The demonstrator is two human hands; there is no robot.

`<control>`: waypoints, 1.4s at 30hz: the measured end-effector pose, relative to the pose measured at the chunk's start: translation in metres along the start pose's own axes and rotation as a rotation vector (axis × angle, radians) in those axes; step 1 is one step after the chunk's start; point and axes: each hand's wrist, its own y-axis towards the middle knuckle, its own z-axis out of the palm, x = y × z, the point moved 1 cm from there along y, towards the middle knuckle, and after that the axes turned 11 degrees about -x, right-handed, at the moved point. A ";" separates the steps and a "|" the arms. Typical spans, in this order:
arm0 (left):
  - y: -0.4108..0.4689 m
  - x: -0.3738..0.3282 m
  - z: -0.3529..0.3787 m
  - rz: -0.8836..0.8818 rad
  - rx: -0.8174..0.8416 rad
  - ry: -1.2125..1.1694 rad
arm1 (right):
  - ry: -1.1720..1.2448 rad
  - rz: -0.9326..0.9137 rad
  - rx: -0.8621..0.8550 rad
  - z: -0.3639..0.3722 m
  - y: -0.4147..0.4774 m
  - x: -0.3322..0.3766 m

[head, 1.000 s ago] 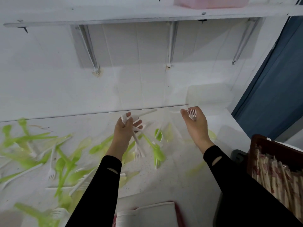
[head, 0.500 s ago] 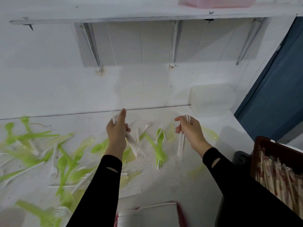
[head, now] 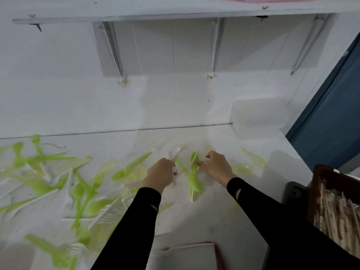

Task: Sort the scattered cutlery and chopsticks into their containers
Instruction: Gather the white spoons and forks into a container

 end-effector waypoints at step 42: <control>0.006 0.000 -0.026 -0.263 -0.598 -0.924 | -0.361 -0.488 0.021 -0.011 0.010 0.003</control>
